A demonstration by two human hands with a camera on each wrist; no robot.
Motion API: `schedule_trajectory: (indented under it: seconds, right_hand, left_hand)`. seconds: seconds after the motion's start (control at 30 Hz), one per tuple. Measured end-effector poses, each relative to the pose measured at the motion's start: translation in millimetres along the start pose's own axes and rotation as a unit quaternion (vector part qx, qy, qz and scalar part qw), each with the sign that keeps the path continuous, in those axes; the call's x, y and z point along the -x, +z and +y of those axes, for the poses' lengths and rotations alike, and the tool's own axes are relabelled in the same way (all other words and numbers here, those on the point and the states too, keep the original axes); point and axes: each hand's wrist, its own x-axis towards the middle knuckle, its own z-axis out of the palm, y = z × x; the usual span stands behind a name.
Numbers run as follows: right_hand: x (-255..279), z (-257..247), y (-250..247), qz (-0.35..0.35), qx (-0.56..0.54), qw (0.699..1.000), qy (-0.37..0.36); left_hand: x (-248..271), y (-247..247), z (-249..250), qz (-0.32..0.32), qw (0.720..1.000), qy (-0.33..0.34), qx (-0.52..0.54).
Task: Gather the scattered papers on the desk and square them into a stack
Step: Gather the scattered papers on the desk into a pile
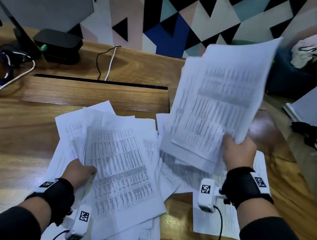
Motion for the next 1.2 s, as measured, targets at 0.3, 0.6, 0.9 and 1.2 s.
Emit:
schedule_trajectory:
  seconds: [0.3,0.6,0.9,1.2]
  right_hand:
    - [68.5,44.7,86.8,-0.273,0.004,0.943,0.192]
    - [113.7,78.3,115.7,-0.390,0.252,0.867,0.184]
    - [99.9,75.3,80.4,-0.360,0.192,0.899,0.156]
    - [-5.2,128.0,-46.3,-0.061,0.382,0.894,0.227]
  left_hand:
    - [0.5,2.9,9.3,-0.044,0.997,-0.062,0.014]
    - [-9.2,2.1,4.0,-0.107,0.973,-0.098,0.177]
    - [-0.9,4.4,3.2,-0.071,0.993,-0.060,0.066]
    - [-8.7,8.2,-7.1,-0.044,0.997,-0.036,0.056]
